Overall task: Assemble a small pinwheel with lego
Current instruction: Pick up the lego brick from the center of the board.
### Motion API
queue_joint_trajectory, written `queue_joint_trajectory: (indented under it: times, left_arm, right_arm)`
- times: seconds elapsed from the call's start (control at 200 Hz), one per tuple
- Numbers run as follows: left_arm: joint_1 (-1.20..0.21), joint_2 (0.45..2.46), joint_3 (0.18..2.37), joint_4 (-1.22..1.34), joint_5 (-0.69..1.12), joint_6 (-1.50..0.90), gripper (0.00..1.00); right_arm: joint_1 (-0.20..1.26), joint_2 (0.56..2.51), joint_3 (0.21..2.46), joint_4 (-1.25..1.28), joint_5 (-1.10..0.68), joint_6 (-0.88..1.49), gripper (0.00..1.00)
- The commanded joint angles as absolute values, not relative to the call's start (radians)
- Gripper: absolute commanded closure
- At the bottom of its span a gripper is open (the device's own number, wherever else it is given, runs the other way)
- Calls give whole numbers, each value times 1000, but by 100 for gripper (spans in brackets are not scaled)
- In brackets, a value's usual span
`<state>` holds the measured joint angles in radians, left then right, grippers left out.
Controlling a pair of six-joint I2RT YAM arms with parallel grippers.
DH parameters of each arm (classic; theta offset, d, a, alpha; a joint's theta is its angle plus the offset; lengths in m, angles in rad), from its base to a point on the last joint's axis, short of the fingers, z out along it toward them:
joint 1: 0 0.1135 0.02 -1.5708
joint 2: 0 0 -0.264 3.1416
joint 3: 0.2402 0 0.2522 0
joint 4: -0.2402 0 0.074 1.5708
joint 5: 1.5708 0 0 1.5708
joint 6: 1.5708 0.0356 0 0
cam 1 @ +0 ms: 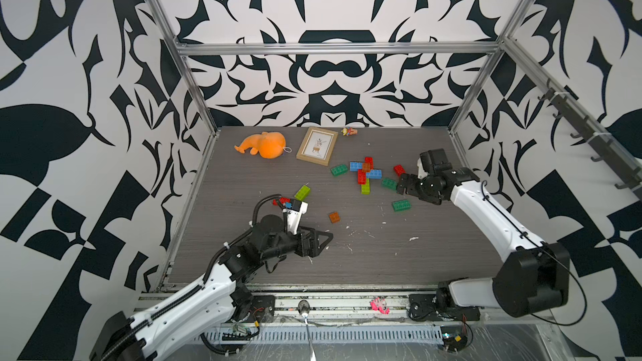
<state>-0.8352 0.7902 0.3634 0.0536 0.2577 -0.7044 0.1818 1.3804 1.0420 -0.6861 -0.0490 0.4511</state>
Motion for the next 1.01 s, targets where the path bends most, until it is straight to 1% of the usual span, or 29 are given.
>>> queue_joint_trajectory:
  times: [0.0, 0.185, 0.355, 0.53, 0.645, 0.81, 1.0]
  left_arm:
    - [-884, 856, 394, 123, 251, -686, 0]
    - [-902, 911, 375, 200, 225, -714, 0]
    - [-902, 869, 364, 187, 191, -716, 0]
    - [-902, 789, 365, 120, 149, -705, 0]
    - [-902, 775, 360, 110, 151, -697, 0]
    - [-902, 791, 367, 119, 164, -689, 0]
    - [-902, 777, 355, 130, 164, -703, 0]
  right_arm:
    - [161, 1429, 1011, -564, -100, 471, 1]
    - [149, 1487, 998, -512, -149, 541, 1]
    - [147, 1547, 1001, -486, -156, 578, 1]
    - [142, 1507, 948, -464, -120, 614, 3]
    - [142, 1471, 889, -441, -110, 633, 3]
    - [142, 1513, 852, -396, -151, 645, 5]
    - [141, 1575, 880, -366, -140, 644, 12]
